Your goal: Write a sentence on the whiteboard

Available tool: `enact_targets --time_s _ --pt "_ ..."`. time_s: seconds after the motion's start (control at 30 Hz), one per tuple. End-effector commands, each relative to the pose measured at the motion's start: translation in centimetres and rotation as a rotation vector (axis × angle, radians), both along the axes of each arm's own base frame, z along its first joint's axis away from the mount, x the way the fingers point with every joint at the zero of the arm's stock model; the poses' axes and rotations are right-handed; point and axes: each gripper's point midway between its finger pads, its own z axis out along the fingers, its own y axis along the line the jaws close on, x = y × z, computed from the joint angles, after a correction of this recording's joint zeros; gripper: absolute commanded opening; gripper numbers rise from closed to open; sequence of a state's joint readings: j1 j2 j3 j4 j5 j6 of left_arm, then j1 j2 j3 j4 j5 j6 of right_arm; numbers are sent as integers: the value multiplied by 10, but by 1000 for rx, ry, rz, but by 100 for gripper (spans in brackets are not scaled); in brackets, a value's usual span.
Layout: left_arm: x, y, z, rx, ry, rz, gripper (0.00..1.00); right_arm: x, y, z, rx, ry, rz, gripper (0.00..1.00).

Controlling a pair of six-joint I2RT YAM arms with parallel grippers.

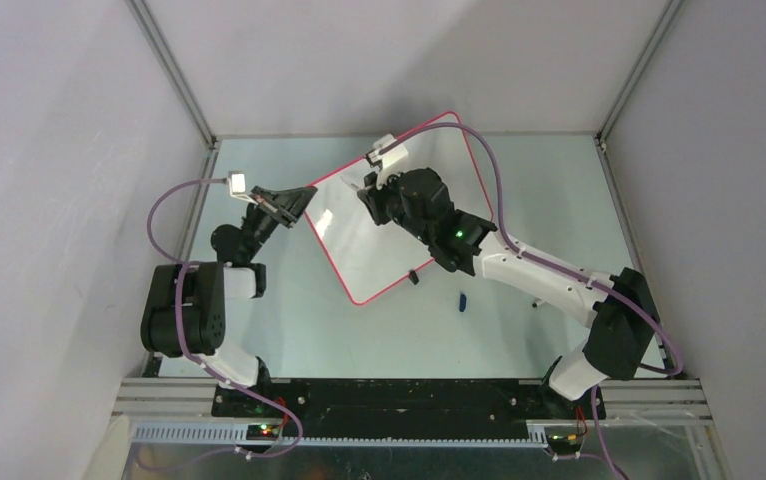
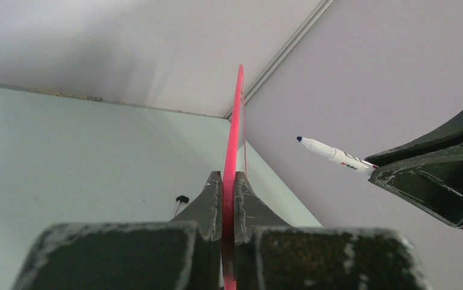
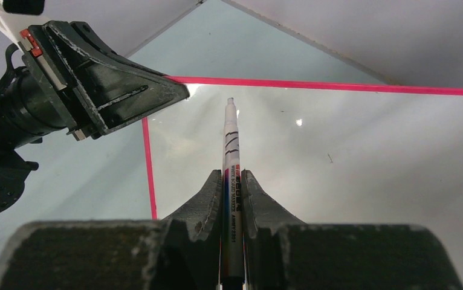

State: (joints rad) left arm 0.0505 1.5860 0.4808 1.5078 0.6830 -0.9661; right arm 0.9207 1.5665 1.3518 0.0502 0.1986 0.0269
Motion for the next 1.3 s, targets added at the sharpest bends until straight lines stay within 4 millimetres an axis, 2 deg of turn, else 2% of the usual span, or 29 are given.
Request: enact_targets --time_s 0.0,0.23,0.83,0.87,0.9,0.93,0.97,1.27 --pt "-6 -13 -6 81 -63 -35 1 -7 0 23 71 -12 34 0" --pt "-5 -12 -7 80 -59 -31 1 -10 14 13 79 12 76 0" --pt "-3 -11 -8 78 -56 -27 1 -14 28 0 14 73 140 0" --pt "-3 -12 -8 78 -56 -30 1 -15 28 -9 -11 95 144 0" --pt "-3 -12 -8 78 -54 -30 1 -14 29 -3 -8 94 144 0" --pt "-3 -12 -8 78 -55 -31 1 -15 29 -13 -40 121 145 0" --pt "-3 -12 -8 78 -55 -30 1 -14 31 -6 -37 117 146 0" --pt "-4 -12 -8 80 -58 -31 1 -20 40 -9 -55 111 169 0"
